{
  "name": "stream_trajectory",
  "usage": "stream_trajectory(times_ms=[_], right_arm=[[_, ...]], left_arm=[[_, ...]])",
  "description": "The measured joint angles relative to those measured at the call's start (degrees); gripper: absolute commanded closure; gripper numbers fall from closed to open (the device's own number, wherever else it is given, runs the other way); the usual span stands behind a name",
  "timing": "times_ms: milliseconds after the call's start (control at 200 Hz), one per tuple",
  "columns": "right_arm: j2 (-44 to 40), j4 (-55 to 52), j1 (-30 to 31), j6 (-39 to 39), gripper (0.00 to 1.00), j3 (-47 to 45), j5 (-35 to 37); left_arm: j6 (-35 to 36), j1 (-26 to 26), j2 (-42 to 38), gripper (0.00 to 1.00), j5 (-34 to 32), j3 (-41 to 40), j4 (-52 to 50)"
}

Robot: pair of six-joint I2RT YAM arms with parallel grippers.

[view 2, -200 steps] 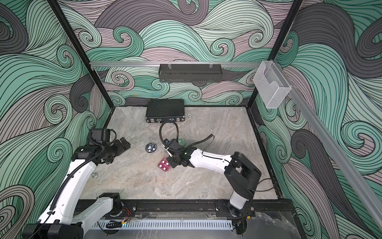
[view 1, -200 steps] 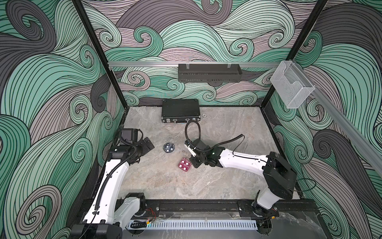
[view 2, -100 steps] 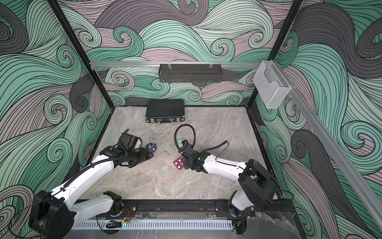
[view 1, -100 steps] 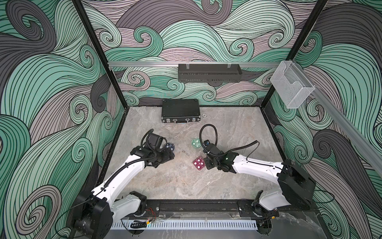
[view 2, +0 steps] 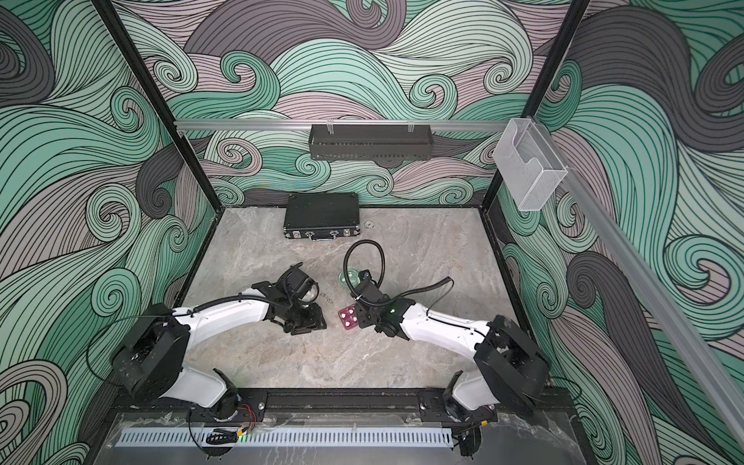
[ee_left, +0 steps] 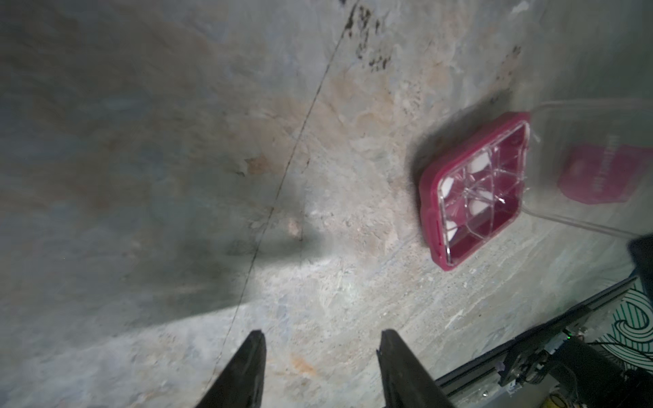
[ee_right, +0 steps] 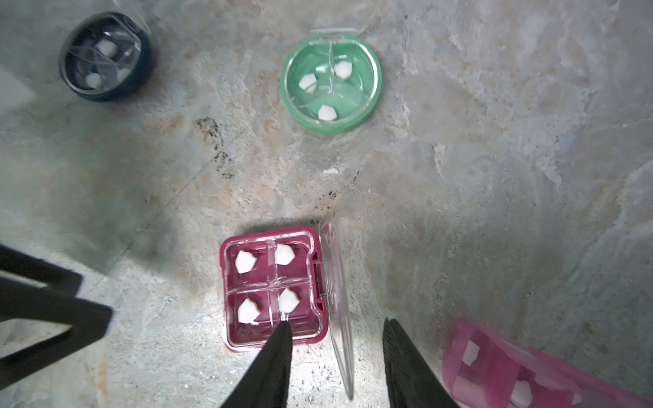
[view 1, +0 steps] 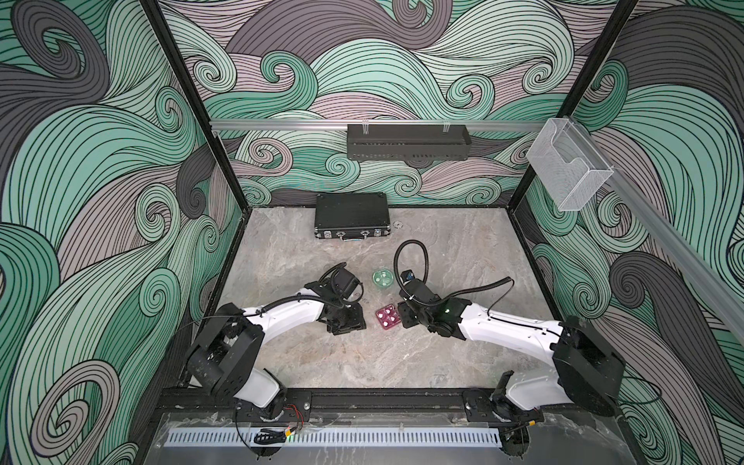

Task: Close pillboxes
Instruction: Move the pillbox to the center of the board, then close the lid on the pillbox.

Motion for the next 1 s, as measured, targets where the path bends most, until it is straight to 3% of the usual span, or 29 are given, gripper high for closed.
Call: stream_trajectory(times_ms=[75, 270, 661, 1001], right_arm=[[-1.6, -0.2, -1.0, -0.1, 0.53, 0.2, -1.7], [-2.0, -1.4, -5.8, 0.3, 0.56, 1.2, -8.7], [-1.0, -0.9, -14.8, 2.6, 0.65, 2.0, -23.8], [2.6, 1.5, -17.4, 3.9, 0.72, 1.9, -31.8]], left_arm=[[0.2, 0.0, 2.4, 0.66, 0.9, 0.5, 1.2], [0.1, -0.3, 6.9, 0.85, 2.6, 2.4, 3.1], [0.1, -1.1, 10.6, 0.88, 4.4, 4.9, 5.4], [0.1, -1.5, 12.0, 0.85, 5.9, 5.9, 6.8]])
